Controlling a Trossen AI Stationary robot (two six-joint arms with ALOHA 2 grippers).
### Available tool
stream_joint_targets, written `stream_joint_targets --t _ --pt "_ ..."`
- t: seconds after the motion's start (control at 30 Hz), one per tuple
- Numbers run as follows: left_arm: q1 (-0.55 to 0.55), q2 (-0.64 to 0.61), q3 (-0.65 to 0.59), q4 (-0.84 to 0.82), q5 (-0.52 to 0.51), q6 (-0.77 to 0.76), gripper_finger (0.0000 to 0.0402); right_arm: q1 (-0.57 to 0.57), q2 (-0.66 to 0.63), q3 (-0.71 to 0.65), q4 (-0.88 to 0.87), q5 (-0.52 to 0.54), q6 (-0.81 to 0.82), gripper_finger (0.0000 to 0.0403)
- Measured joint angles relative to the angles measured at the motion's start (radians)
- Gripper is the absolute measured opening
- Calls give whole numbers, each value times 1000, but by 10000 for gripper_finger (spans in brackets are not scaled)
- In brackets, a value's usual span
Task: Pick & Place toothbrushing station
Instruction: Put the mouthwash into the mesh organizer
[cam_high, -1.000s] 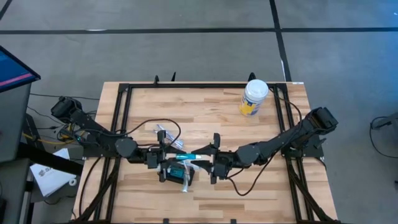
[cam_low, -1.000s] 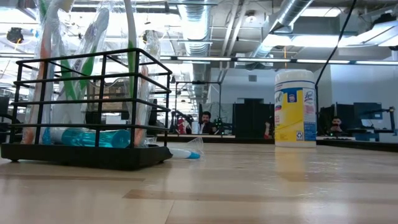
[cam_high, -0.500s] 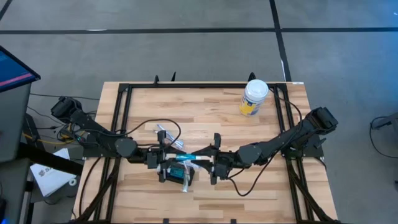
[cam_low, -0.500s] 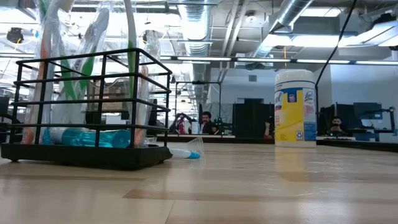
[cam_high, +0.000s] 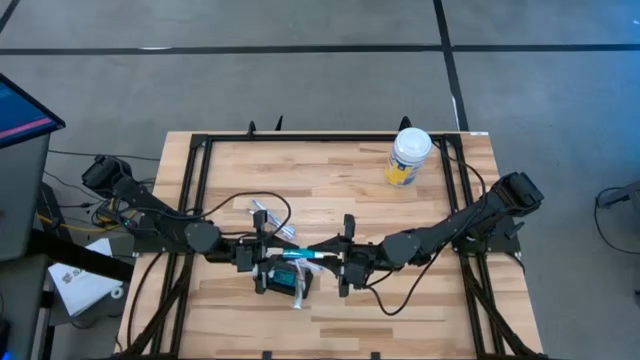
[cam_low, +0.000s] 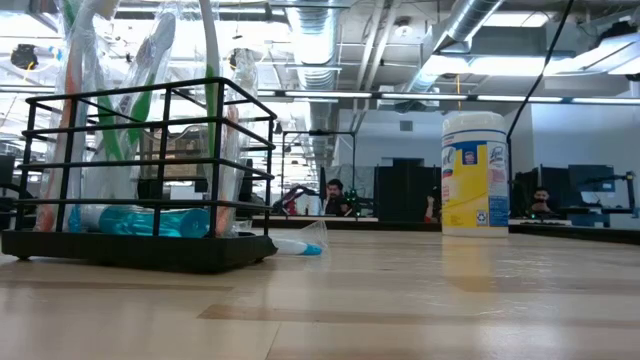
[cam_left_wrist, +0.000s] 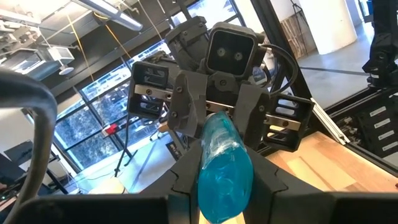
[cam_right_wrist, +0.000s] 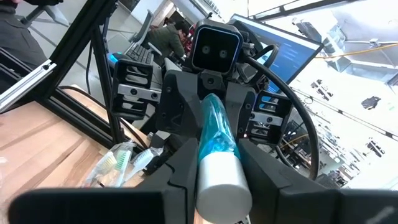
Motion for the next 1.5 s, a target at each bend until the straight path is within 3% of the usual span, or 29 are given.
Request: stream_joint_targets --t 0.27,0.6,0.93,1.5 --pt "0 0 0 1 -1 2 70 -6 0 0 -2 0 0 81" --pt "0 -8 0 4 -12 45 104 -6 0 12 -24 2 5 81" --pt "-30 -80 2 17 -25 43 108 -20 2 172 -430 19 164 81" --pt "-92 -147 1 -15 -255 36 106 -45 2 365 -875 -77 413 81"
